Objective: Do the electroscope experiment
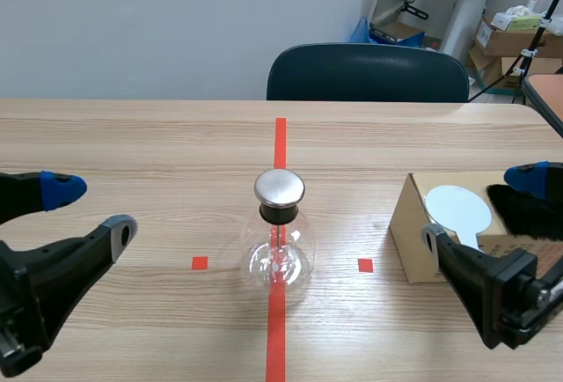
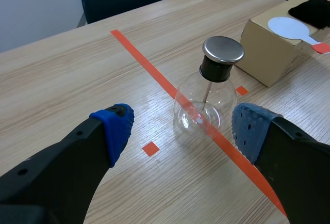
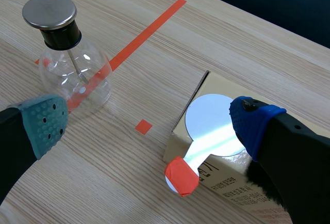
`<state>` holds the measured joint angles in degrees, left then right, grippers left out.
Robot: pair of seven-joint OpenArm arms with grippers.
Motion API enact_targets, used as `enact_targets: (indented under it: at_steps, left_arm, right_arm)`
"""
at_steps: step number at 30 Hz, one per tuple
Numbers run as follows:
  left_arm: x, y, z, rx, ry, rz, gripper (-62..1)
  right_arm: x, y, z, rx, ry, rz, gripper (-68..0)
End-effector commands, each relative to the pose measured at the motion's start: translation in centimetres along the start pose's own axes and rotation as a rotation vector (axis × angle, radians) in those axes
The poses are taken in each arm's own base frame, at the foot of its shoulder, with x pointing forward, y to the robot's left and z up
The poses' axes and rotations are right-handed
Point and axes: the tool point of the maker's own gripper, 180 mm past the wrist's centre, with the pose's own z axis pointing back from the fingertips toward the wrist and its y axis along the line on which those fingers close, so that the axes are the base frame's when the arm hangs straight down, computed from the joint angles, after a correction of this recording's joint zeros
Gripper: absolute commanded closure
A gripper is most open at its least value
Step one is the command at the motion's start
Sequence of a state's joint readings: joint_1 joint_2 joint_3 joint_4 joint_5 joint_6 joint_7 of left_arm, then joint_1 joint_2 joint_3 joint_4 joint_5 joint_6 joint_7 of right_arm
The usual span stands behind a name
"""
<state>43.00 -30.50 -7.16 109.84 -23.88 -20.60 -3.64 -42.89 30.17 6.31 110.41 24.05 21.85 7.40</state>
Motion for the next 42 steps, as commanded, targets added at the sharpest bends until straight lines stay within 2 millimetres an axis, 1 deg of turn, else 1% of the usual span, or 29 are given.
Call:
enact_targets:
  at_steps: [1,13,15,18,20,23,27,28,30,31,34,36,39,42]
  left_arm:
    - [0.0,-0.1,-0.1,0.0,0.01,0.005,-42.2]
    - [-0.3,-0.1,-0.1,0.002,0.023,0.005,-42.2]
    - [-0.2,0.0,-0.1,0.004,0.018,0.008,-42.2]
    - [-0.2,0.0,-0.1,0.004,0.018,0.008,-42.2]
    - [-0.2,0.0,-0.1,0.004,0.018,0.008,-42.2]
    - [-0.2,0.0,-0.1,0.004,0.019,0.008,-42.2]
    - [-0.3,0.0,-0.1,0.004,0.023,0.008,-42.2]
    - [-0.3,0.0,-0.1,0.004,0.025,0.008,-42.2]
    - [-0.3,0.0,-0.1,0.004,0.025,0.008,-42.2]
    - [-0.3,0.0,-0.1,0.003,0.023,0.008,-42.2]
    - [-0.2,-0.2,-0.1,0.001,0.014,0.015,-42.2]
    - [-0.1,-0.9,-0.1,-0.042,0.012,0.016,-42.2]
    - [0.0,-1.9,-0.1,-0.097,0.01,0.02,-42.2]
    - [0.1,-2.6,0.1,-0.152,0.012,0.025,-42.2]
  right_arm:
    - [0.4,-0.2,0.1,-0.002,-0.015,0.002,-65.5]
    - [0.4,-0.2,0.1,-0.002,-0.015,0.003,-65.5]
    - [0.1,-0.1,0.1,0.006,0.002,0.04,-65.5]
    - [-0.7,0.3,0.1,0.028,0.047,0.156,-65.5]
    - [-1.3,0.6,0.2,0.045,0.075,0.258,-65.5]
    - [-2.4,1.5,0.8,0.088,0.125,0.424,-65.5]
    - [-5.1,2.4,1.8,0.119,0.242,0.642,-65.5]
    - [-5.9,2.5,2.1,0.116,0.278,0.696,-65.5]
    - [-6.8,2.1,2.6,0.069,0.33,0.806,-65.5]
    - [-7.0,1.8,2.9,0.033,0.348,0.855,-65.5]
    - [-6.6,0.9,3.3,-0.103,0.355,0.984,-65.5]
    - [-6.5,0.5,3.5,-0.178,0.357,1.062,-65.5]
    - [-6.1,0.4,3.7,-0.264,0.325,1.152,-65.5]
    - [-6.1,0.4,3.6,-0.326,0.29,1.194,-65.5]
